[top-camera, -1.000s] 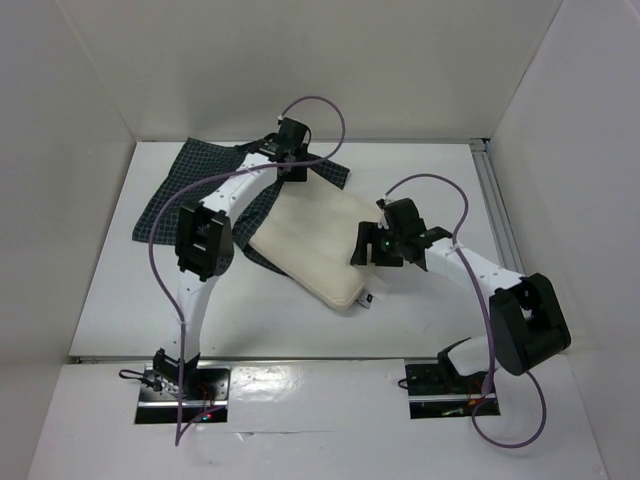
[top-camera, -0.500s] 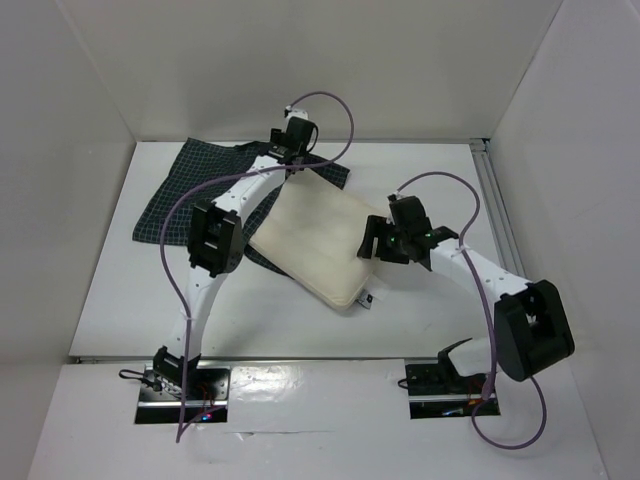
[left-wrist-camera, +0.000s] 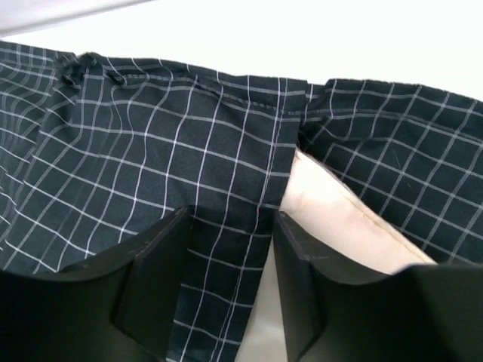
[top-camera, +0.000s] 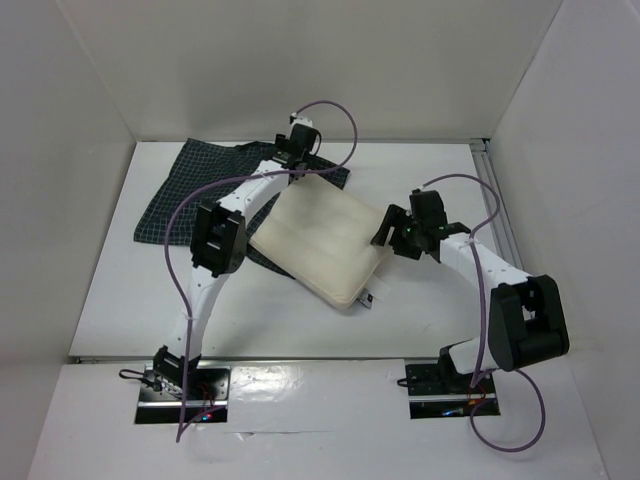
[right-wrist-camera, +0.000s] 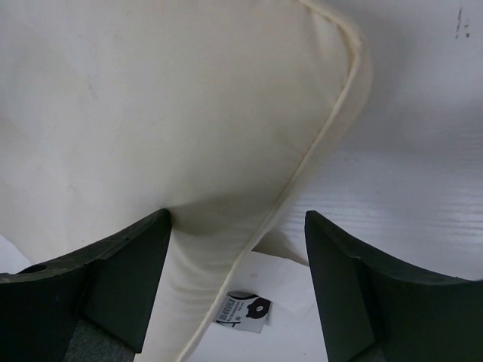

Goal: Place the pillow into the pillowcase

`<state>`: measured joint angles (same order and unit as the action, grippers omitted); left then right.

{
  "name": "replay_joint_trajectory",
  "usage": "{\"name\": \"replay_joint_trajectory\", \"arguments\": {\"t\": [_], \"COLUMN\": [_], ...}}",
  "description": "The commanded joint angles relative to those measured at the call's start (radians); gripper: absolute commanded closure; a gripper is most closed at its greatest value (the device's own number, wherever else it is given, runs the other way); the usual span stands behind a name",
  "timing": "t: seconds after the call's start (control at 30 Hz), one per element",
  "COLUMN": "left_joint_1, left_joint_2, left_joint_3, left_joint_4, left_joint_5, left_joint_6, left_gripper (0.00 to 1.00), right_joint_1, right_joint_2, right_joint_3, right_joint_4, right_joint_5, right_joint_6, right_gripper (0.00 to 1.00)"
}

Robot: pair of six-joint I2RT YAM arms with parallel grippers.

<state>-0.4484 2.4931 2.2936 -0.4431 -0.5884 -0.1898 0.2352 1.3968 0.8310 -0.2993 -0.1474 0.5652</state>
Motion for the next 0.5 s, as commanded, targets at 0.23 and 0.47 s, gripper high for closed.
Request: {"name": "replay_joint_trajectory", "arguments": {"t": [0.23,0.47], "left_joint_1": [0.027,0.016], "left_joint_2": [-0.145,-0.091], "left_joint_3": [-0.088,-0.049], "left_joint_4": [-0.069,-0.114], "left_joint_5": [0.222,0.193], "left_joint_6": [-0.096,-0.074], "left_gripper": [0.37,0.38], "right_joint_1": [-0.033,-0.033], "right_joint_2": [-0.019,0.004], "right_joint_3": [-0.017,-0.007], "right_joint_4": [0.048,0.058], "right_joint_5": [-0.021,-0.041], "right_joint_6": [0.013,-0.008], "right_gripper": [0.22,0.22]}}
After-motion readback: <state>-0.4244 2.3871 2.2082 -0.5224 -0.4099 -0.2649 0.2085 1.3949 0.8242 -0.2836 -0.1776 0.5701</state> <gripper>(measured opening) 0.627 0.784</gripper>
